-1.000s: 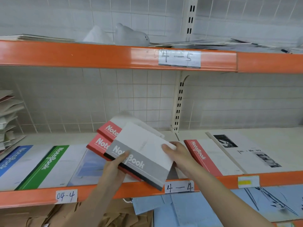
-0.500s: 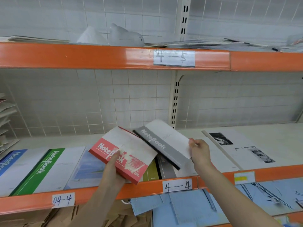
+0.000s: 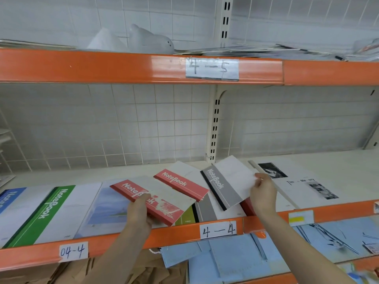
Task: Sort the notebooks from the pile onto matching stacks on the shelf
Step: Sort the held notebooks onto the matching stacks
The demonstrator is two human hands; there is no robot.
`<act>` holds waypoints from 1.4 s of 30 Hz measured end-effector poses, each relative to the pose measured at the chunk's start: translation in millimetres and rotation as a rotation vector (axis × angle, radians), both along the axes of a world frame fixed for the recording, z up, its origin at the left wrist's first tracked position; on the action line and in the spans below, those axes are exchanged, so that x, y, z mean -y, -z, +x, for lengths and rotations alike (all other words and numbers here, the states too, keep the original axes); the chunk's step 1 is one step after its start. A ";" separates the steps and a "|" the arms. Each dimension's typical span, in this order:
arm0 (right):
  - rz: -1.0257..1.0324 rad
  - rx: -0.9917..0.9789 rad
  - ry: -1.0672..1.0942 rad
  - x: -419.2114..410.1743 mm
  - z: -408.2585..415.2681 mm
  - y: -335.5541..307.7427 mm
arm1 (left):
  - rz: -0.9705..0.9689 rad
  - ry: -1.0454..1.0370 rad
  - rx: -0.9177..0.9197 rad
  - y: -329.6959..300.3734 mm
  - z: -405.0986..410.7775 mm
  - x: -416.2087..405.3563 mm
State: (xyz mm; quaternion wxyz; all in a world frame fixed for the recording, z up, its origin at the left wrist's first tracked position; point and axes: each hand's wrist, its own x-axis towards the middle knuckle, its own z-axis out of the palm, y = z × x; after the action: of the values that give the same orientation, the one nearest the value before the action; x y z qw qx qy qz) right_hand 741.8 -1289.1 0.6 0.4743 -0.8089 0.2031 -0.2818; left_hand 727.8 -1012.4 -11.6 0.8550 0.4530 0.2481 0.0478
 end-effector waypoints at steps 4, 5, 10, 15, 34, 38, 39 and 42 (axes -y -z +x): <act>-0.147 -0.059 -0.004 10.9 1.3 5.5 | 0.001 -0.004 0.022 1.7 0.4 2.9; -0.170 -0.112 -0.029 12.2 2.4 7.4 | -0.012 -0.015 0.030 2.1 0.4 3.1; -0.357 -0.473 -0.213 4.7 2.0 10.7 | -0.111 -0.076 0.116 -1.9 0.1 1.4; -0.860 -0.574 -0.087 -24.9 0.0 -5.3 | -0.102 -0.158 0.137 0.3 6.0 -3.4; -1.250 -0.324 -0.679 -123.1 39.9 -2.6 | -0.229 -0.145 0.154 6.0 0.4 -11.6; -0.859 -0.244 -0.525 -118.4 43.1 -15.3 | -0.133 -0.153 0.136 8.2 0.3 -9.0; -0.786 -0.197 -0.520 -117.4 42.8 -19.8 | -0.104 -0.158 0.131 9.1 0.8 -8.4; -0.610 -0.039 -0.489 -117.8 40.1 -34.2 | -0.067 -0.157 0.131 9.4 1.7 -7.4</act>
State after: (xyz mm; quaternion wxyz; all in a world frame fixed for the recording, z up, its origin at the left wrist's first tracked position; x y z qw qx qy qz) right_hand 781.8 -1171.3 34.8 0.2613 -0.9425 -0.0799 -0.1925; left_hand 729.5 -1004.9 -21.0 0.8777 0.3991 0.2278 0.1356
